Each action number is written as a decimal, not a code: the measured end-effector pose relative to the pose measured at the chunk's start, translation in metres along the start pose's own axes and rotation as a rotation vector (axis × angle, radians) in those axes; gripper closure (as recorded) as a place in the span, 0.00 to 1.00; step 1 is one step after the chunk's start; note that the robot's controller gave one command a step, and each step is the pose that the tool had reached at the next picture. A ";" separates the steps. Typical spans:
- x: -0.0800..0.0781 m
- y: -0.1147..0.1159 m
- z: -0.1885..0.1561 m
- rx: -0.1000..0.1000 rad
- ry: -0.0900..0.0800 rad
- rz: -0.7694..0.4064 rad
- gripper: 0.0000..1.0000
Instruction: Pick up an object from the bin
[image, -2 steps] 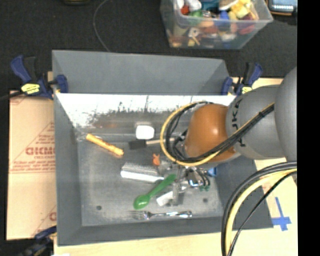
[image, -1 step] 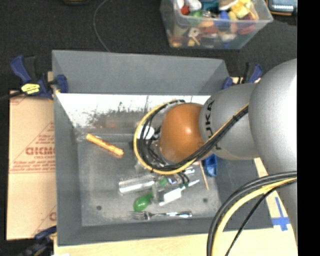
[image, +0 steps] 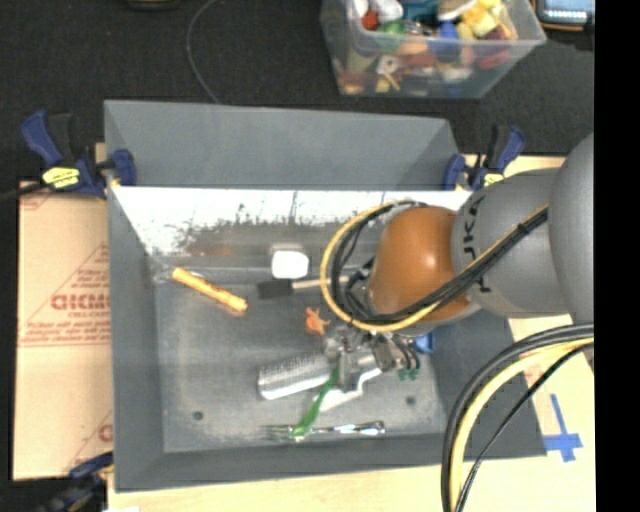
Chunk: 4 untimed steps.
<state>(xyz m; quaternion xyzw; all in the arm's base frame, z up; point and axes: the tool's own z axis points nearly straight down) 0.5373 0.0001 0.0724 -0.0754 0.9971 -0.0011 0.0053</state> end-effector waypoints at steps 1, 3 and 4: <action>0.000 0.000 0.000 0.000 0.000 0.000 1.00; 0.000 0.000 -0.058 0.000 0.002 0.002 1.00; -0.001 -0.001 -0.074 0.000 0.000 0.004 1.00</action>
Offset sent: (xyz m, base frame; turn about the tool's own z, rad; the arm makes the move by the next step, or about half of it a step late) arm -0.0001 0.0000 0.0827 0.0004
